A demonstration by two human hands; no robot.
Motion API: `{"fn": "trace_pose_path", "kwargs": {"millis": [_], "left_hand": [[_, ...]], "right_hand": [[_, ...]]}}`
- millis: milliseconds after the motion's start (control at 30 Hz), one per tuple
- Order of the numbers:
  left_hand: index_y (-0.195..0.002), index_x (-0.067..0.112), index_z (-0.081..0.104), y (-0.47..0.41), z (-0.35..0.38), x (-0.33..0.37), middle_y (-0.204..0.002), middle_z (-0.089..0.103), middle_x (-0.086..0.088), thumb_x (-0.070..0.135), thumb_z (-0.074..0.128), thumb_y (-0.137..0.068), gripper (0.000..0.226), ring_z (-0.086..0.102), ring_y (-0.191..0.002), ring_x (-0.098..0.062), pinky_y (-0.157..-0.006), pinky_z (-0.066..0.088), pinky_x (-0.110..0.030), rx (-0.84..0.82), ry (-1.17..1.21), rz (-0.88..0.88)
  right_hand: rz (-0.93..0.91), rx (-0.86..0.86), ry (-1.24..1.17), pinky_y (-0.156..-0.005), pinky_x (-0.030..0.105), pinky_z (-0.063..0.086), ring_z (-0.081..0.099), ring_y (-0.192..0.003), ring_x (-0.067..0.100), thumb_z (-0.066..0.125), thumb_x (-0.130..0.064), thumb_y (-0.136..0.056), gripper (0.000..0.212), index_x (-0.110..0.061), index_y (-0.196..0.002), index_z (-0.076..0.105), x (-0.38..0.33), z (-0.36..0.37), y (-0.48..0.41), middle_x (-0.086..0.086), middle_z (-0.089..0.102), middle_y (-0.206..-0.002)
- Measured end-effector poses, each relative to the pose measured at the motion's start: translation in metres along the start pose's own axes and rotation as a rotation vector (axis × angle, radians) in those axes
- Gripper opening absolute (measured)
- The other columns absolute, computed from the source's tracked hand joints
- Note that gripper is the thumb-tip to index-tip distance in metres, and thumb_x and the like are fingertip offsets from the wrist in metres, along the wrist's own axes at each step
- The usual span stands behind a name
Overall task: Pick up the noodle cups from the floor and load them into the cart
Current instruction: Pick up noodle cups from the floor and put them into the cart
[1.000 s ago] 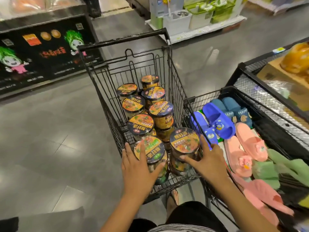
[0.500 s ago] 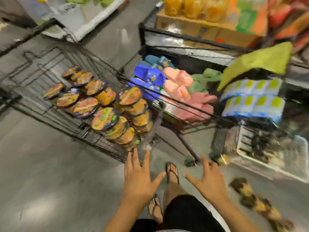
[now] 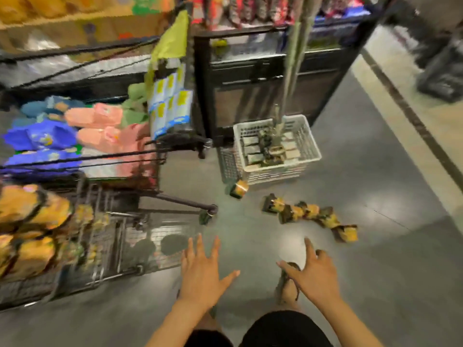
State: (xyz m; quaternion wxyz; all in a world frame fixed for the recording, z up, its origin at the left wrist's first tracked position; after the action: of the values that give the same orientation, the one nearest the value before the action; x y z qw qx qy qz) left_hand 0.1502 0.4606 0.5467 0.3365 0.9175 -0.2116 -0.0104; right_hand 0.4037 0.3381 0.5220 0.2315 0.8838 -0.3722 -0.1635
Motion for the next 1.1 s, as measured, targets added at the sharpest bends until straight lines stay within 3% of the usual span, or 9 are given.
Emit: {"fn": "trace_pose_path", "kwargs": {"millis": [67,167,333,400,500,667,933,1100], "left_hand": [[-0.149,0.030,-0.022,-0.020,0.004,0.048,-0.160,-0.012,-0.019,0.091,-0.009,-0.053,0.114,-0.014,-0.146,-0.039,-0.120,0.000,-0.050,-0.012,-0.019,0.009],[-0.152,0.030,-0.015,-0.049,0.008,0.122,-0.160,-0.012,-0.019,0.088,0.015,-0.074,0.102,-0.013,-0.147,-0.038,-0.119,-0.001,-0.049,-0.026,-0.020,0.012],[-0.154,0.029,-0.010,-0.098,0.019,0.228,-0.160,-0.009,-0.021,0.095,-0.021,-0.042,0.130,-0.007,-0.147,-0.041,-0.119,0.003,-0.051,-0.016,-0.087,0.086],[-0.154,0.030,-0.009,-0.116,0.021,0.260,-0.160,-0.011,-0.021,0.097,-0.015,-0.042,0.131,-0.007,-0.147,-0.041,-0.118,0.004,-0.050,-0.030,-0.082,0.111],[-0.155,0.029,-0.004,-0.149,0.027,0.294,-0.160,-0.005,-0.021,0.093,0.004,-0.056,0.118,-0.005,-0.147,-0.040,-0.118,0.007,-0.049,0.001,-0.078,0.129],[-0.152,0.028,-0.016,-0.244,0.095,0.339,-0.160,-0.015,-0.018,0.086,0.032,-0.078,0.106,-0.012,-0.147,-0.037,-0.119,0.000,-0.046,-0.041,-0.193,0.197],[-0.151,0.027,-0.020,-0.457,0.264,0.406,-0.159,-0.019,-0.019,0.092,0.026,-0.069,0.115,-0.015,-0.146,-0.039,-0.119,-0.002,-0.050,-0.072,-0.322,0.384],[-0.155,0.022,-0.005,-0.562,0.345,0.469,-0.161,-0.006,-0.017,0.093,0.034,-0.066,0.120,-0.004,-0.147,-0.038,-0.119,0.004,-0.049,0.108,-0.279,0.548]], "right_hand": [[0.015,-0.031,0.002,-0.093,0.040,0.045,0.045,-0.118,0.032,0.021,-0.098,-0.057,0.120,-0.027,-0.154,0.012,0.045,-0.010,-0.017,0.014,0.049,-0.131],[0.024,-0.019,0.066,-0.091,0.038,0.044,0.048,-0.114,0.031,0.023,-0.097,-0.061,0.119,-0.025,-0.155,0.012,0.114,-0.032,-0.048,0.014,0.050,-0.128],[0.118,-0.007,0.093,-0.093,0.040,0.042,0.047,-0.116,0.034,0.033,-0.095,-0.064,0.113,-0.026,-0.153,0.017,0.218,-0.073,-0.097,0.015,0.049,-0.129],[0.173,0.007,0.063,-0.092,0.040,0.043,0.048,-0.115,0.034,0.025,-0.099,-0.058,0.118,-0.028,-0.152,0.019,0.250,-0.081,-0.116,0.016,0.051,-0.128],[0.233,-0.030,0.006,-0.096,0.040,0.041,0.046,-0.119,0.034,0.035,-0.094,-0.064,0.113,-0.025,-0.152,0.018,0.286,-0.067,-0.147,0.017,0.050,-0.131],[0.356,-0.048,-0.085,-0.098,0.042,0.042,0.046,-0.118,0.038,0.046,-0.087,-0.066,0.108,-0.026,-0.152,0.019,0.339,0.004,-0.225,0.020,0.050,-0.126],[0.450,-0.008,-0.109,-0.105,0.045,0.036,0.034,-0.132,0.037,0.053,-0.084,-0.068,0.113,-0.027,-0.153,0.008,0.417,0.166,-0.395,0.020,0.039,-0.140],[0.419,0.113,-0.127,-0.102,0.046,0.038,0.034,-0.131,0.038,0.058,-0.086,-0.060,0.112,-0.040,-0.152,0.013,0.466,0.246,-0.498,0.022,0.039,-0.139]]}}
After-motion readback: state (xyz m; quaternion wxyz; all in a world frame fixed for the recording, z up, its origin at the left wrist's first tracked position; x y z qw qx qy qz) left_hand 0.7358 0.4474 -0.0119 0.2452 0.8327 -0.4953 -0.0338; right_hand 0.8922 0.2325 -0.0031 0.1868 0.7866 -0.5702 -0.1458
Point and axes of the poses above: each hand's wrist, its own y-axis away from the middle knuckle, its own z-axis out of the palm, x = y × z, the point moved 10 cm from there along -y, towards the middle knuckle
